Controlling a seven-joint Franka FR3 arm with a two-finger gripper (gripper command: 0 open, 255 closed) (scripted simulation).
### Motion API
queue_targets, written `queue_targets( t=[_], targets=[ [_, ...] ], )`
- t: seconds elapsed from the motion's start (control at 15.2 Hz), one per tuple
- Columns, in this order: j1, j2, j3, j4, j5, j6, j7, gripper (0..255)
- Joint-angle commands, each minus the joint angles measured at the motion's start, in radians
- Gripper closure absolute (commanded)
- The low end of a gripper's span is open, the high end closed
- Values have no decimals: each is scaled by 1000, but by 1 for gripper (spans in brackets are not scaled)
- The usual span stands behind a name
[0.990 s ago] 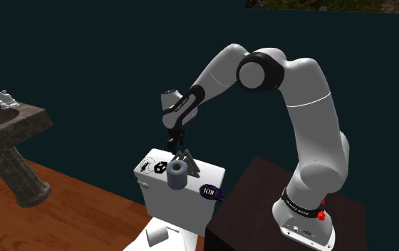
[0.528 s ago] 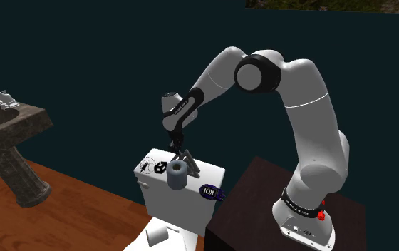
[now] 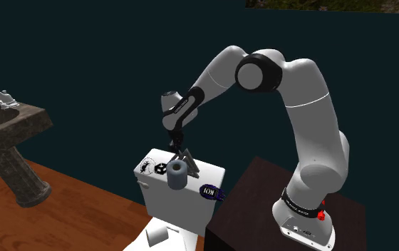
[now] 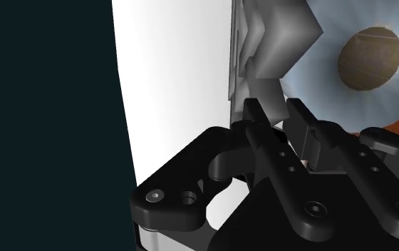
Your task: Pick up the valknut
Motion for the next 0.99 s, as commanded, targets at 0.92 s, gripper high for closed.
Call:
queue_targets(
  t=[0.92],
  targets=[
    [-4, -134, 4, 0, 7, -134, -8, 255]
  ],
)
